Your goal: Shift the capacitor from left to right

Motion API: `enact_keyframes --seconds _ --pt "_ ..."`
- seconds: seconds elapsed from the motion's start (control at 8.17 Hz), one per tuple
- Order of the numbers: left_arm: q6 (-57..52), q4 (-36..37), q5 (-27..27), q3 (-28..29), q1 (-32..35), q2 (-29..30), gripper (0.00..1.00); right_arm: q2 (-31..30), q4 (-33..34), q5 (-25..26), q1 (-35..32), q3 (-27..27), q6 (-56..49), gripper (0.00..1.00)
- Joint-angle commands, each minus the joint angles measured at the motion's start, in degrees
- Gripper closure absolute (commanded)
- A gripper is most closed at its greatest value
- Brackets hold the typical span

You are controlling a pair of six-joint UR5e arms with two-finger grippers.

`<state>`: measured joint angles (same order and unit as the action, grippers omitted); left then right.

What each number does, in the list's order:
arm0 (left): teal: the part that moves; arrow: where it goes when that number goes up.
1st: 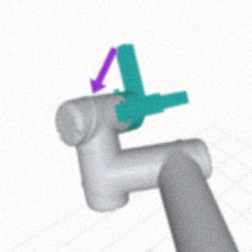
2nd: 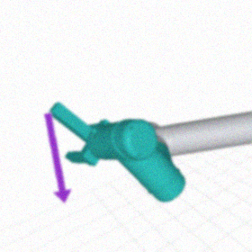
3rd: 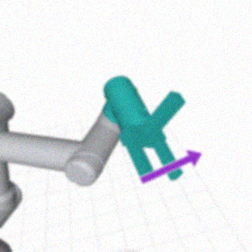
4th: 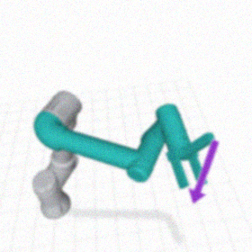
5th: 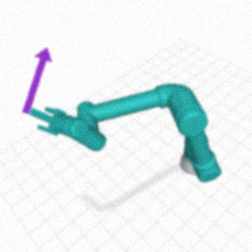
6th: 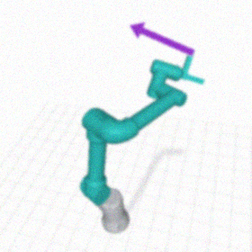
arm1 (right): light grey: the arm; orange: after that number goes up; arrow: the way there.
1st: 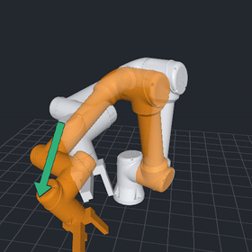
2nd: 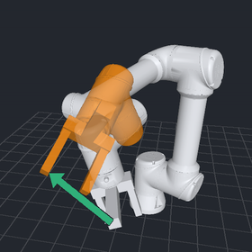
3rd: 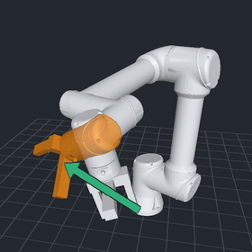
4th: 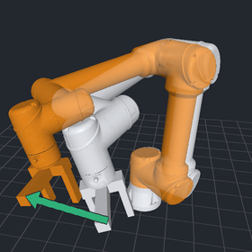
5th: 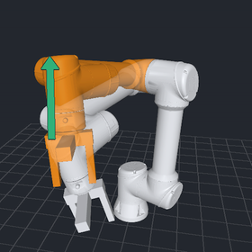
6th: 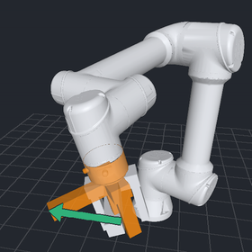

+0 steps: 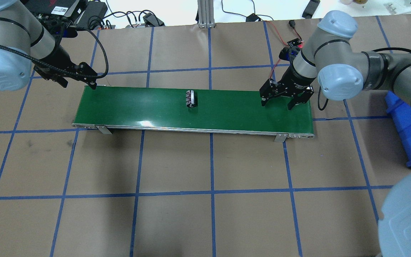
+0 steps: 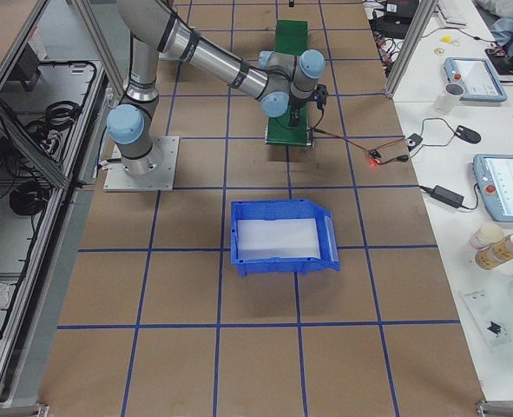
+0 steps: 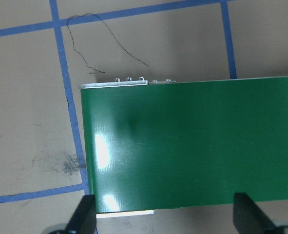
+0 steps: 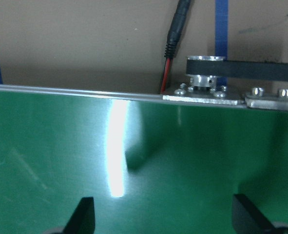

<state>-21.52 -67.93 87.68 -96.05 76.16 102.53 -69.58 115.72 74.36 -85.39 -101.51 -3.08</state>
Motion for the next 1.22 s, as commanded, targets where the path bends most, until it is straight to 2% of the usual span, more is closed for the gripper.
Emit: enact_keyframes --seconds 0.0,0.12,0.24,0.61,1.1 --pt "0.25 -2.79 0.2 0.43 0.22 -1.97 0.0 0.05 0.12 -1.76 -0.04 0.0 0.18 0.0" --pt "0.16 -6.21 0.29 0.43 -0.13 -1.99 0.0 0.05 0.12 -1.76 -0.04 0.0 0.18 0.0" --pt "0.33 -6.51 -0.05 0.6 -0.22 -1.9 0.0 0.14 0.12 -1.76 -0.04 0.0 0.18 0.0" --pt "11.55 -9.31 0.29 0.6 0.39 -4.35 0.0 0.14 1.43 -1.85 -0.04 0.0 0.18 0.0" --pt "12.64 -13.54 0.21 1.83 1.01 -9.98 0.0 0.14 1.79 -1.85 -0.04 0.0 0.18 0.0"
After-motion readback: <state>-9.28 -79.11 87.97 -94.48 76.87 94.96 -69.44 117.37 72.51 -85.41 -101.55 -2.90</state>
